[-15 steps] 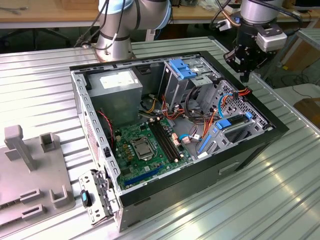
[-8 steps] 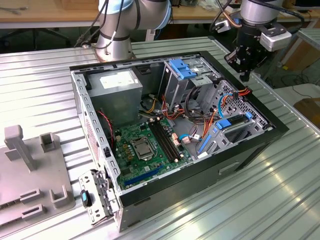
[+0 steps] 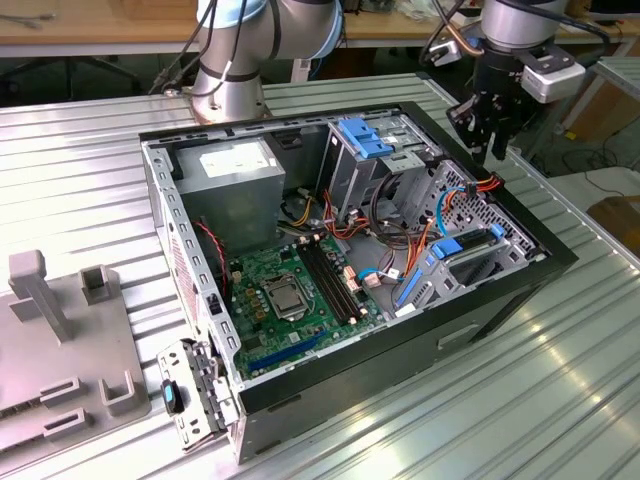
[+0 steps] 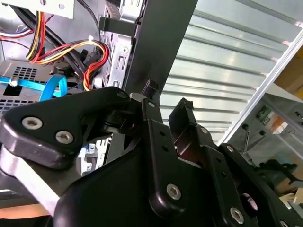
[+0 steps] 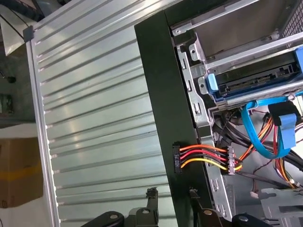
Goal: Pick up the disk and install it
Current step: 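Insert the first disk wire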
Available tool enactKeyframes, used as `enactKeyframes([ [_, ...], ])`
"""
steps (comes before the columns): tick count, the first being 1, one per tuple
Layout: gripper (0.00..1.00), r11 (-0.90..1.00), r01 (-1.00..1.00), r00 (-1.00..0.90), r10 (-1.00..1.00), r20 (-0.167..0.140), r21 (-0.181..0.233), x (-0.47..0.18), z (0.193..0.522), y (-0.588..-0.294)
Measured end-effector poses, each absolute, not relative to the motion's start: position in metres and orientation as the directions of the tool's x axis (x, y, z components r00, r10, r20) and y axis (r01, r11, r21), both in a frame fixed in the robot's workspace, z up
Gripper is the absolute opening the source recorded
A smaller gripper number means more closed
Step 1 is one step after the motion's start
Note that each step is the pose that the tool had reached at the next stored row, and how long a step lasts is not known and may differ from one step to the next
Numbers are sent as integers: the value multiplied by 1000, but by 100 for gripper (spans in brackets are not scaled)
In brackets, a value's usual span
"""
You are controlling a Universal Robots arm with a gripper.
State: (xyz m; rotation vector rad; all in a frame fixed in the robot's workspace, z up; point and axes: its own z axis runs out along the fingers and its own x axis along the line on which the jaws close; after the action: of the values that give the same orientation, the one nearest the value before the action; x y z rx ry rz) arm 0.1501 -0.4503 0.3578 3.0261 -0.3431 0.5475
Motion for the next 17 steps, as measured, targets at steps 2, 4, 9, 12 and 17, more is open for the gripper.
enactKeyframes([
  [2, 36, -979, -206, 917, -190, 351, 7, 150, 358, -452],
  [4, 36, -979, -205, 917, -189, 351, 8, 149, 358, -452],
  [9, 36, -979, -205, 917, -189, 352, 10, 141, 357, -453],
  [12, 36, -979, -205, 918, -187, 351, 15, 141, 357, -458],
  [17, 36, -979, -204, 918, -185, 350, 19, 140, 357, -467],
])
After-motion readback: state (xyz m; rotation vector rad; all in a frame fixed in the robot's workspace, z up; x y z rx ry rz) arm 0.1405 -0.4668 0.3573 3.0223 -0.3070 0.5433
